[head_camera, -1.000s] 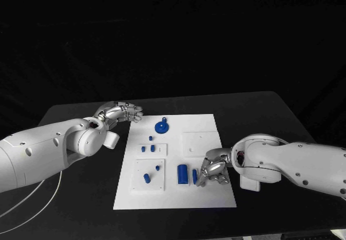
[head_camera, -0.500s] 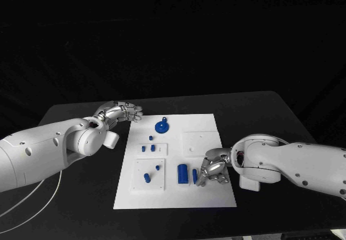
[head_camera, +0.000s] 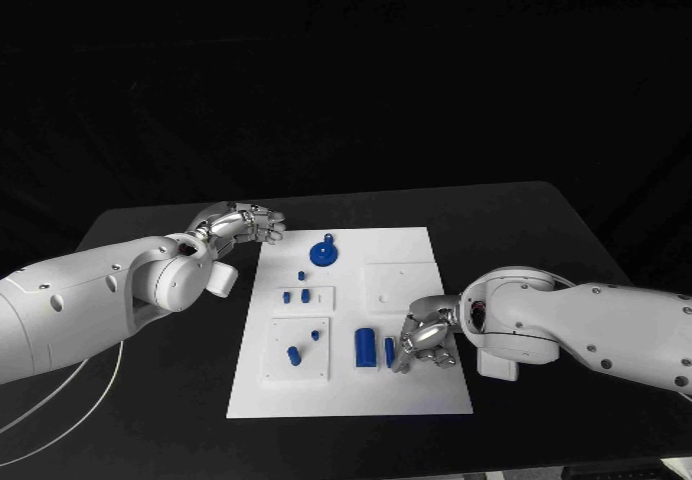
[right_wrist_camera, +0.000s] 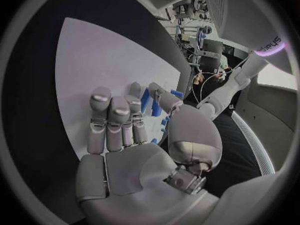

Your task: Assemble the parts on the task board

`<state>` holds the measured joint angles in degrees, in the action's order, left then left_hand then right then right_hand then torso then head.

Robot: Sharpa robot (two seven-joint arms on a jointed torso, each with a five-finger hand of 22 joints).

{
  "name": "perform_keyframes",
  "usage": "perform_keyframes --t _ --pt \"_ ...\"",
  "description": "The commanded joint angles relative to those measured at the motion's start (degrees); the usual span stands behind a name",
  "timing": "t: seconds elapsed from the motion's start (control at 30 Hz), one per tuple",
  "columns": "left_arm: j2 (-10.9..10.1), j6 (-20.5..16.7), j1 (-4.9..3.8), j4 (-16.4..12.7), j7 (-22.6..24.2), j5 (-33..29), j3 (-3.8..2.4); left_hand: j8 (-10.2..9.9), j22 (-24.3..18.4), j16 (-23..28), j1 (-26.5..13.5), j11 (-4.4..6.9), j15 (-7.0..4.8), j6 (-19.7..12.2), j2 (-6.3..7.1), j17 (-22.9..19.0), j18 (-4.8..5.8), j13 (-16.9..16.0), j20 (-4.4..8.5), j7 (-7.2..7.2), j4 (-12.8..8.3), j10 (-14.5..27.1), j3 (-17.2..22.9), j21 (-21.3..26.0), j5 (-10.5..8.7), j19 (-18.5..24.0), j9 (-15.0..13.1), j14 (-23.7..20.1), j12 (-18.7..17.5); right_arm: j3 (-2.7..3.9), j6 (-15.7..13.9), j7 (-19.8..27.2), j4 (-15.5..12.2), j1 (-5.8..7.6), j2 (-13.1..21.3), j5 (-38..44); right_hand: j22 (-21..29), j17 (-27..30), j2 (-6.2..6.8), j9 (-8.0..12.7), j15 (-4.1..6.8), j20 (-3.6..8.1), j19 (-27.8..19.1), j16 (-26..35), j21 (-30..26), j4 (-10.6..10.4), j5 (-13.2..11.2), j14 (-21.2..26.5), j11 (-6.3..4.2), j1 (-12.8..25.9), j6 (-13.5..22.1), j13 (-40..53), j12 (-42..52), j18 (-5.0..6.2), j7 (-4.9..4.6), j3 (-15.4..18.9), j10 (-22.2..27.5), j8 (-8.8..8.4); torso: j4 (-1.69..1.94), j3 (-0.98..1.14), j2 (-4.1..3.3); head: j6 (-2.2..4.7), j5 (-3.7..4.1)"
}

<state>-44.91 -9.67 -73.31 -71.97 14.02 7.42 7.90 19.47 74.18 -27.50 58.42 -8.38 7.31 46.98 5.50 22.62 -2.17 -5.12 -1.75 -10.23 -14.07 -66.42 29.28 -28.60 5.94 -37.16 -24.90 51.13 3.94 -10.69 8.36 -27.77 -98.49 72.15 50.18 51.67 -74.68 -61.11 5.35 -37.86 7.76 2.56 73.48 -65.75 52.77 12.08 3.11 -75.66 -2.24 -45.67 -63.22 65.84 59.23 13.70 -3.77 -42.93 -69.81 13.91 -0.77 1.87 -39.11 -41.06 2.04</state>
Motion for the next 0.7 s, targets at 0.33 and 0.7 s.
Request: perform_keyframes --t 0.33,0.7 --pt "0.03 0.93 -0.01 -0.18 0.33 0.5 -0.02 0.25 0.12 0.33 -0.37 0.15 0.37 -0.39 0.07 0.1 -0.98 0.09 -0.17 0.07 0.31 0.44 0.13 0.37 -0.36 -0.09 0.1 0.14 0.04 -0.54 1.21 -2.65 0.97 -0.75 -0.51 0.16 -0.09 -0.03 -1.38 -0.01 0.16 0.0 0.15 0.06 0.37 0.98 0.02 0.11 -0.05 -0.05 0.11 -0.02 0.18 1.3 -0.27 -0.27 -0.25 -0.19 0.02 -0.03 0.0 -0.03 -0.05" --pt "0.0 0.93 -0.01 -0.2 0.3 0.51 -0.02 0.25 0.15 0.38 -0.37 0.14 0.38 -0.39 0.09 0.16 -0.98 0.09 -0.17 0.06 0.31 0.45 0.13 0.41 -0.36 -0.1 0.11 0.15 0.04 -0.55 1.49 -2.38 1.11 -0.86 -0.47 -0.15 -0.1 -0.02 -1.76 0.03 0.11 -0.13 0.16 0.05 0.39 1.07 0.21 0.06 -0.03 0.39 0.03 -0.04 0.19 1.3 -0.28 -0.55 -0.3 -0.19 0.0 -0.04 0.01 0.03 -0.08"
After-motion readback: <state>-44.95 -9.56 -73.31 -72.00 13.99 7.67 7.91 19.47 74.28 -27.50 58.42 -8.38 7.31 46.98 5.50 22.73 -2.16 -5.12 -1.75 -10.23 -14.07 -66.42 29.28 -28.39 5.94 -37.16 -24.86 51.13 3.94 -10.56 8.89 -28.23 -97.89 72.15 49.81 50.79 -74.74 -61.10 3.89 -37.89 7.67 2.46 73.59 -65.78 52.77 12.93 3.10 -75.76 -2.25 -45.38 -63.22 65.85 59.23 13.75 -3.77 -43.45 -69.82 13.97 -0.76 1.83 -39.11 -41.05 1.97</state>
